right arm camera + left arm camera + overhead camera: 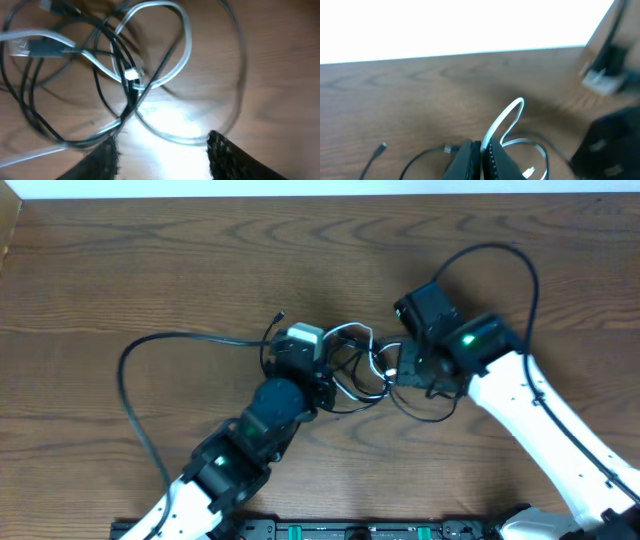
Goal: Untangle cables
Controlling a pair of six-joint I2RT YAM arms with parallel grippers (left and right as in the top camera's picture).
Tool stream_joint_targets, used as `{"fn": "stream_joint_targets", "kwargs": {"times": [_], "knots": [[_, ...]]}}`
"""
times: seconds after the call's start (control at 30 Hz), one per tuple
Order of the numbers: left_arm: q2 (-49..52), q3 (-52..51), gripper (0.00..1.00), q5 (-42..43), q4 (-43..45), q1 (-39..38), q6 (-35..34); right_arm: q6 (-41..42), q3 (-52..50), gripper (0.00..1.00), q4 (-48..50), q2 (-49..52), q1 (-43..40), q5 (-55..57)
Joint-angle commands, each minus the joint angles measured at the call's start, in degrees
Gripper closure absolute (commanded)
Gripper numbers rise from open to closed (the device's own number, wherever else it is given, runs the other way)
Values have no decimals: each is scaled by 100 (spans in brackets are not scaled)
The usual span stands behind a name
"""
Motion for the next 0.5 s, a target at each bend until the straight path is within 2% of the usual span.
{"fn": "stream_joint_targets", "kwargs": {"times": [0.0,0.1,0.23,0.33,0.47], "knots": [[-310,2,92,-175,26,7,-188,579,-656,43,656,-31,24,-310],[-527,2,92,-149,61,7,-267,584,-1178,37,1657,-28,24,-503],[-813,2,92,-136,107,7,-393,568,-1655,35,2782,42,26,-1141],[-994,2,92,-136,205,7,-396,479,-1856,34,3211,140,129,-1541],[-1150,2,92,-133,461,7,-415,481,-1939,33,3488,411,409,-1397]]}}
